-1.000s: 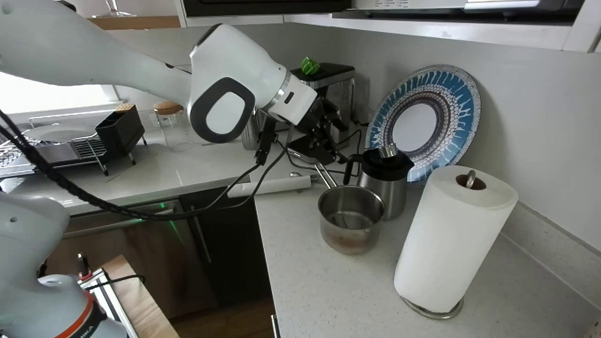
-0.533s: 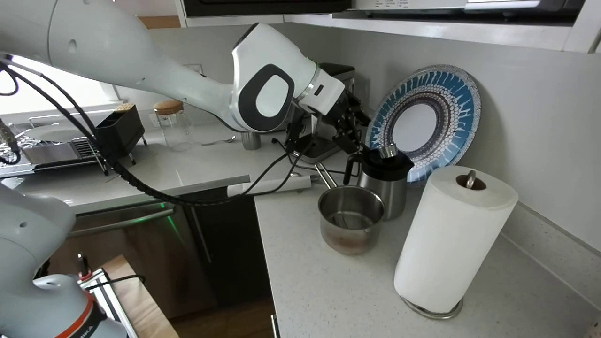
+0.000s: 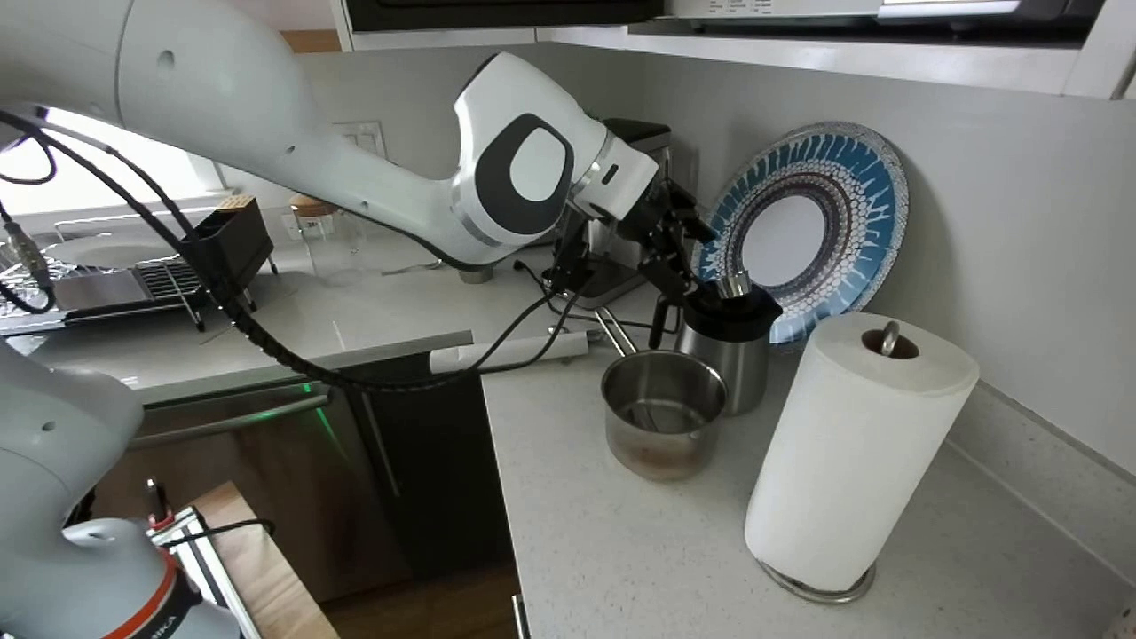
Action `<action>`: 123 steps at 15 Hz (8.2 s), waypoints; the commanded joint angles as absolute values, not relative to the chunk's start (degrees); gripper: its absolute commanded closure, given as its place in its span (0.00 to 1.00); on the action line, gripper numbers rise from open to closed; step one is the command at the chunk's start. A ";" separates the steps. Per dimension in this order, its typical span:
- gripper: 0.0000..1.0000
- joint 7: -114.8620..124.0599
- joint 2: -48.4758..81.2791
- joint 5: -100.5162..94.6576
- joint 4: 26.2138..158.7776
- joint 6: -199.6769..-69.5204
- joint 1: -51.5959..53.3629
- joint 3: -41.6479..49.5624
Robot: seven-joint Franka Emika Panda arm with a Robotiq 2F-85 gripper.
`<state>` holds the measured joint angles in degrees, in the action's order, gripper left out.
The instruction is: Put the silver cup inside the top cupboard
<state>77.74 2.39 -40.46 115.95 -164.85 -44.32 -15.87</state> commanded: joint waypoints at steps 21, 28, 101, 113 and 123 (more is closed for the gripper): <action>0.96 94.69 18.08 -54.90 98.51 -151.57 -37.07 -15.53; 0.99 80.32 11.39 -38.23 105.20 -154.62 -42.55 -17.96; 0.00 65.24 12.60 11.66 60.74 -139.60 -19.17 14.45; 0.00 40.18 -12.67 9.44 85.16 -122.94 -21.41 16.87; 0.00 31.92 -15.78 1.27 100.71 -105.72 -21.09 15.80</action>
<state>34.08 -15.33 3.86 96.92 -109.75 -21.48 15.87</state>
